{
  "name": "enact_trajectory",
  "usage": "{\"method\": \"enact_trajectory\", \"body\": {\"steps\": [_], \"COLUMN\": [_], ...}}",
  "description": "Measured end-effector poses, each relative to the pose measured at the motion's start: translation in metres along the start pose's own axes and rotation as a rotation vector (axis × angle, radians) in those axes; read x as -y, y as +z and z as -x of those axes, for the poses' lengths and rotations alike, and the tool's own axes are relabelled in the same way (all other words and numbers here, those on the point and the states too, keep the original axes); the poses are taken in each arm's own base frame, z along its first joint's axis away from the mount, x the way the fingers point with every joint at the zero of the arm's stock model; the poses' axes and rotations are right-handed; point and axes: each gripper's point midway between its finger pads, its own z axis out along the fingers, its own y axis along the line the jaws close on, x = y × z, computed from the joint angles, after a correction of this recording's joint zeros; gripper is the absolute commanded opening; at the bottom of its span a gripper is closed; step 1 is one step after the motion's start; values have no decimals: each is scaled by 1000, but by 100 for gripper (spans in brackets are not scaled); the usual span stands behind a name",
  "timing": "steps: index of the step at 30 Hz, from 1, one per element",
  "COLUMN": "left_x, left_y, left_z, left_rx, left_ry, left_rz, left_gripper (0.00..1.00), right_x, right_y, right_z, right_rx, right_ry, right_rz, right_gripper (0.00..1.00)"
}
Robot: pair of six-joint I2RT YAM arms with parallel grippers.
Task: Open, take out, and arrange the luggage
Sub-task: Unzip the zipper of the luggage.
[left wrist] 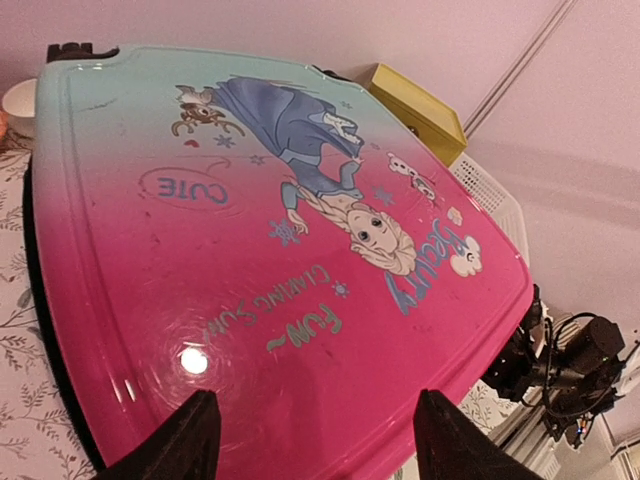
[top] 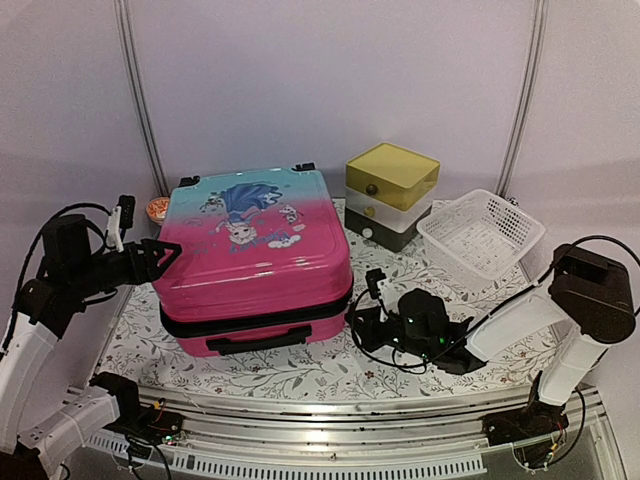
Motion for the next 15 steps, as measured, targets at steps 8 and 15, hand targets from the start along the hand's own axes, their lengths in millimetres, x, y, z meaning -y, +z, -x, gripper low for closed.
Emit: {"method": "enact_trajectory", "body": {"steps": [8,15], "left_x": [-15,-21], "left_y": [1,1], "left_z": [-2,-4], "left_rx": [-13,-19], "left_ry": [-18,-25], "left_rz": [85,115], "left_gripper": [68,68], "right_x": [32,45], "right_y": [1,12], "right_z": [11,24], "right_rx": [-24,-82], "right_ry": [-36,-130], "right_rz": [-91,-74], "right_gripper": [2,3]}}
